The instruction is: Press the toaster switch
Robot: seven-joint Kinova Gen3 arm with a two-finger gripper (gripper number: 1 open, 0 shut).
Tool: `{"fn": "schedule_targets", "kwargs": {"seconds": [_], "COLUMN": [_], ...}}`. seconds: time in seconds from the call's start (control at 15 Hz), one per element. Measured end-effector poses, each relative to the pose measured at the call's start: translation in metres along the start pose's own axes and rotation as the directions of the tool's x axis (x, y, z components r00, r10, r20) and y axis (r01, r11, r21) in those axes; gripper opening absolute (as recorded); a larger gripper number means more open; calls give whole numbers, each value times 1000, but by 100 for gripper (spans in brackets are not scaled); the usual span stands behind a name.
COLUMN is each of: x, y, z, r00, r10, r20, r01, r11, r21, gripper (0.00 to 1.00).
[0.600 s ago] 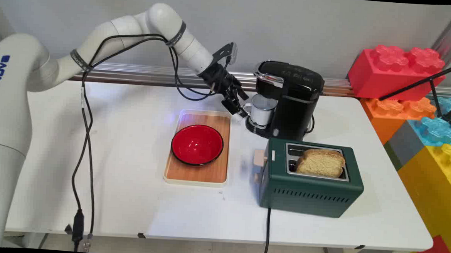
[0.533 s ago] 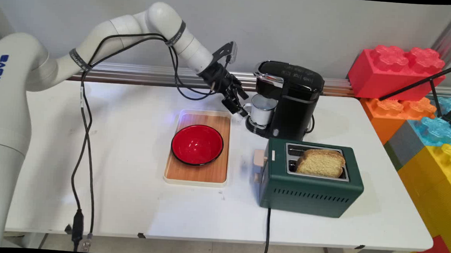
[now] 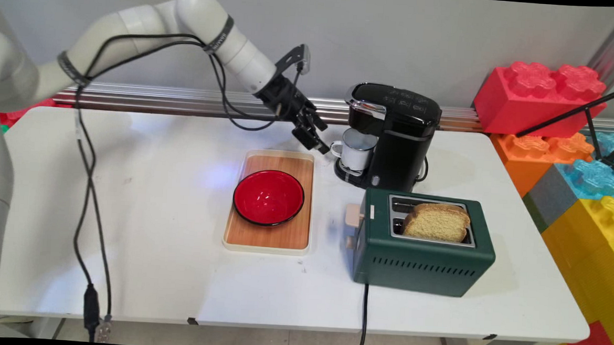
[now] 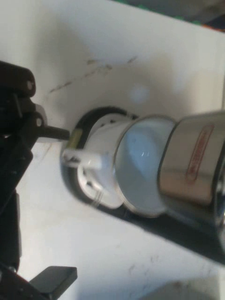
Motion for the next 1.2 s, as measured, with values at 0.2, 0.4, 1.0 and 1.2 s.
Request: {"fn": "schedule_targets", "kwargs": {"seconds": [0.2,0.4,1.0,1.2], "x": [0,1,13,22], "y": [23,46,139,163], "z": [-18,-30,-54,-57], "r00": [1000,999,999,999], "r10": [-21,-41,-49,-38], "r20": [11,14,-10,-36], "r01": [21,41,48,33], "r11": [1000,999,994,991], "r21": [0,-1,-103,-130], "gripper": [100,100,100,100]}}
